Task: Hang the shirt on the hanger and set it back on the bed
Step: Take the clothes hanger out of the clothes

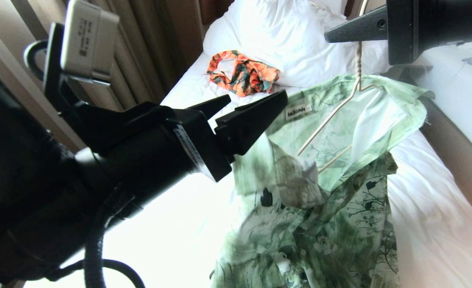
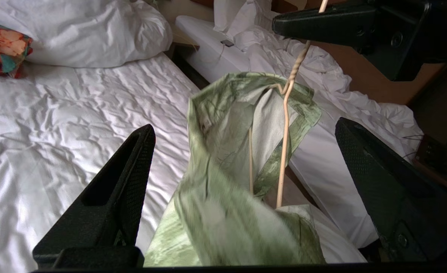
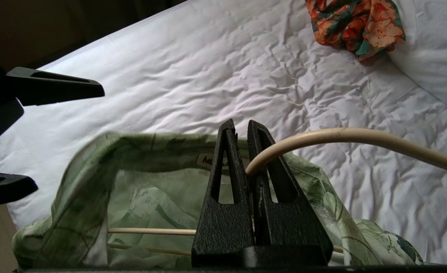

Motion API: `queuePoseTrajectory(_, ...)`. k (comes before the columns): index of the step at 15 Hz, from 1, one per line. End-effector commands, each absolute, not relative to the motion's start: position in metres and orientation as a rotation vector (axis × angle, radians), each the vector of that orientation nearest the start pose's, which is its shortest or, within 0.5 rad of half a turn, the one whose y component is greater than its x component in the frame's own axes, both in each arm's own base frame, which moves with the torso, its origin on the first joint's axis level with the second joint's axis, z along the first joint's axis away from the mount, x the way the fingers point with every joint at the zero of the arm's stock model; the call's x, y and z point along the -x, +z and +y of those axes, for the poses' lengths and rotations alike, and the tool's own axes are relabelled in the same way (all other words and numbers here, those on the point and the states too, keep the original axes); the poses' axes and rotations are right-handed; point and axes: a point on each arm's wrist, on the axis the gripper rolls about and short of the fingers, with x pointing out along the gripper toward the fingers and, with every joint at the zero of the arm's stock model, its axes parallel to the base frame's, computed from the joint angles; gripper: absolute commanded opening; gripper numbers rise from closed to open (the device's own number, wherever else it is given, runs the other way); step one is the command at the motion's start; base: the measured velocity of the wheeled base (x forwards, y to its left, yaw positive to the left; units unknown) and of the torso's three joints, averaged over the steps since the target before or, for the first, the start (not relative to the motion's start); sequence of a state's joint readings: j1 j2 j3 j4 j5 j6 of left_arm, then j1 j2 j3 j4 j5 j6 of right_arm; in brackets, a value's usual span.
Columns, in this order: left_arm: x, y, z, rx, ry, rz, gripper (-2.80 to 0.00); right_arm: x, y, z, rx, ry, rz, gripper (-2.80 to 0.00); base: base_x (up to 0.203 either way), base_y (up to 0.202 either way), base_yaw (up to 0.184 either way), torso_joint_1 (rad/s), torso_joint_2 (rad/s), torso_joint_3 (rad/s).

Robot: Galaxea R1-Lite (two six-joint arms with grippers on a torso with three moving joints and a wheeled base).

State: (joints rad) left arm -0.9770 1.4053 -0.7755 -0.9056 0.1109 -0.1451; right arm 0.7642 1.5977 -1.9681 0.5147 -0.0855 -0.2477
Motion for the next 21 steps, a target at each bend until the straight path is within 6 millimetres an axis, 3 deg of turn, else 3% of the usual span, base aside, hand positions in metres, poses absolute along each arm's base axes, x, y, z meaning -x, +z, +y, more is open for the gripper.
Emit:
queuePoseTrajectory(1, -0.131, 0.291, -0.18, 0.304, -0.858, -0.219, 0.0, -0.179, 0.419, 0.166, 0.293, 0.682, 0.053, -2.8, 0.0, 0.0, 0.0, 0.0, 0.0, 0.0)
queuePoseTrajectory(5, -0.125, 0.295, -0.172, 0.299, -0.858, -0.209, 0.0, -0.178, 0.42, 0.165, 0.281, 0.677, 0.052, -2.8, 0.0, 0.0, 0.0, 0.0, 0.0, 0.0)
queuePoseTrajectory(8, -0.131, 0.296, -0.166, 0.295, -0.812, -0.213, 0.0, -0.18, 0.42, 0.162, 0.256, 0.665, 0.063, -2.8, 0.0, 0.0, 0.0, 0.0, 0.0, 0.0)
queuePoseTrajectory(9, -0.133, 0.297, -0.162, 0.295, -0.791, -0.219, -2.8, -0.181, 0.42, 0.162, 0.247, 0.661, 0.069, -2.8, 0.0, 0.0, 0.0, 0.0, 0.0, 0.0)
queuePoseTrajectory(17, -0.131, 0.302, -0.124, 0.23, -0.673, -0.135, -2.8, -0.179, 0.421, 0.146, 0.219, 0.611, 0.079, -2.8, 0.0, 0.0, 0.0, 0.0, 0.0, 0.0)
queuePoseTrajectory(21, -0.123, 0.318, -0.107, 0.221, -0.629, -0.125, -2.8, -0.182, 0.421, 0.135, 0.214, 0.568, 0.078, -2.8, 0.0, 0.0, 0.0, 0.033, -0.15, -0.116)
